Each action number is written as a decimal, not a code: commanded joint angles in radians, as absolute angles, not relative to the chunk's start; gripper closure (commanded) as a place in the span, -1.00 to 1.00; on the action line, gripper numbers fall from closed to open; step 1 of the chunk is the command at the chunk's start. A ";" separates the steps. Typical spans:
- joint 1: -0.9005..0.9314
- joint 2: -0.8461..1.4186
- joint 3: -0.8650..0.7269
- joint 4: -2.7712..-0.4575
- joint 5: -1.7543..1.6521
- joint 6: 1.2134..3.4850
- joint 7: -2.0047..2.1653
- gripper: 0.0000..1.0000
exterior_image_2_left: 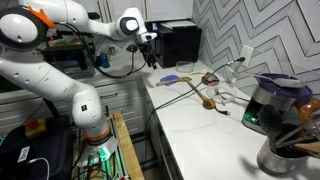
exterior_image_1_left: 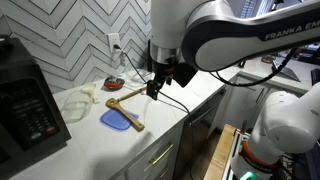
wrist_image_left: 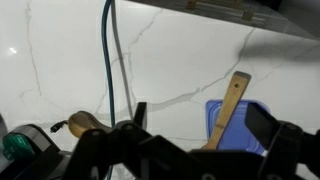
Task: Put the candy bar, in the transparent bowl
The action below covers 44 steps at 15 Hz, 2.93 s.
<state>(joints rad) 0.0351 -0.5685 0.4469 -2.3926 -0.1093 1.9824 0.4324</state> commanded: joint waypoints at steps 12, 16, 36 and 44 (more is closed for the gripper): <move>0.146 -0.542 0.434 -2.170 -0.202 1.946 0.304 -1.00; 0.186 -0.468 0.439 -1.941 -0.243 1.969 0.163 -1.00; 0.352 0.083 0.520 -1.357 -0.367 2.049 -0.196 -1.00; 0.387 0.052 0.466 -1.396 -0.338 2.055 -0.175 -1.00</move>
